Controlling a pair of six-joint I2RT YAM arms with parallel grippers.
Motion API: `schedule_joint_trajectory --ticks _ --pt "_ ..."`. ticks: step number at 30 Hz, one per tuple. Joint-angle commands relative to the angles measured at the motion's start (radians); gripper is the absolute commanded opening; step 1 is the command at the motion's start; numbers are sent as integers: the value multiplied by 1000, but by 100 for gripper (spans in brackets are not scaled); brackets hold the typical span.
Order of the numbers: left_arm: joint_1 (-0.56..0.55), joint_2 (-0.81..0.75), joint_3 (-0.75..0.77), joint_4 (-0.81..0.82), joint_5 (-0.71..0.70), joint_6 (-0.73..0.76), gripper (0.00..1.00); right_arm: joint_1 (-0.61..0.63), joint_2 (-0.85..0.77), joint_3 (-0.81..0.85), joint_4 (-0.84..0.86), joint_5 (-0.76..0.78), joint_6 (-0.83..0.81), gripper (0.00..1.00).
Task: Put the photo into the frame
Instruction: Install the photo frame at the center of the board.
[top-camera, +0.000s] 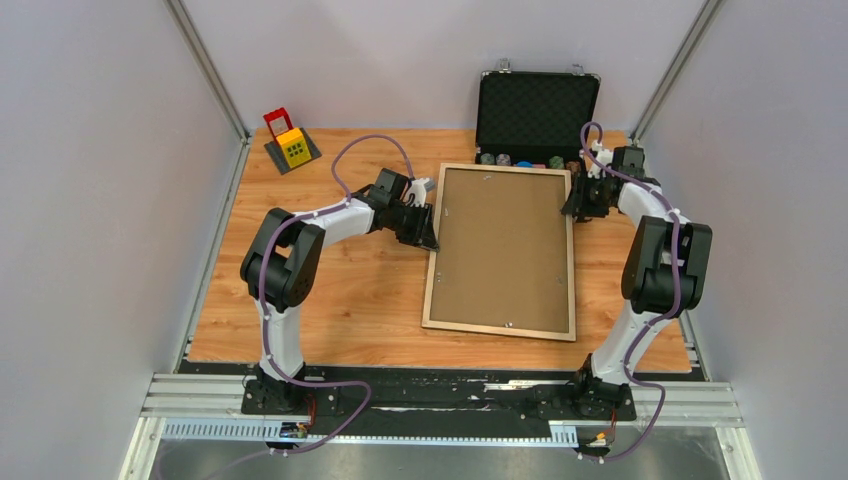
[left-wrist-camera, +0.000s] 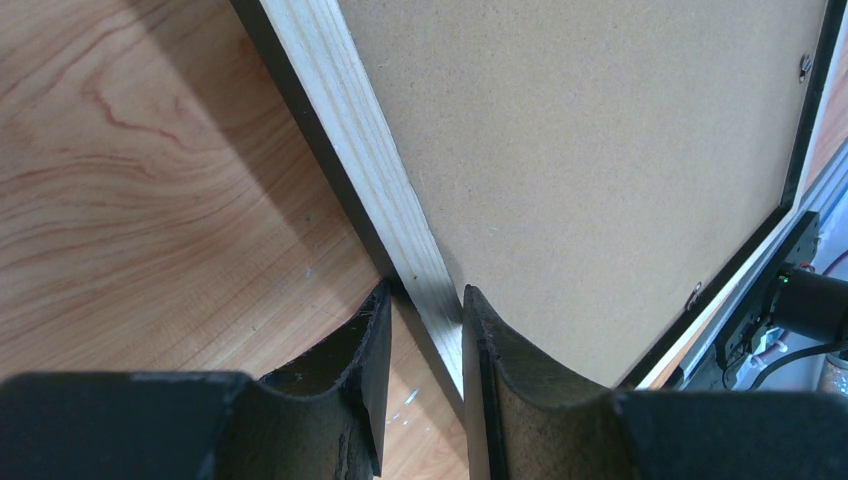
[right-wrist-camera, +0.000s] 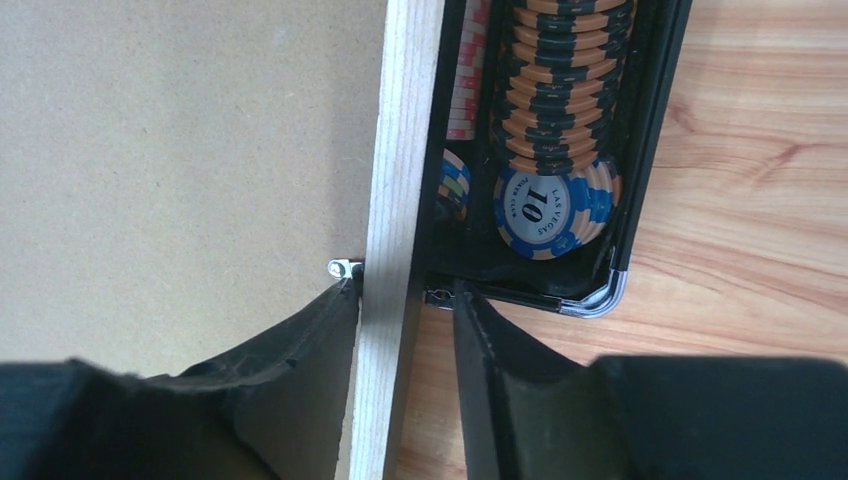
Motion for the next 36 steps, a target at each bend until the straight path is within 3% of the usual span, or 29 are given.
schedule_joint_trajectory --ticks 1,14,36 --pt "-17 -19 16 -15 43 20 0 1 -34 17 27 18 -1 43" --pt "-18 -26 13 -14 38 15 0 0 -218 -87 -7 -18 -13 48" --pt "-16 -36 12 -11 26 15 0 3 -611 -535 -101 -42 -253 58"
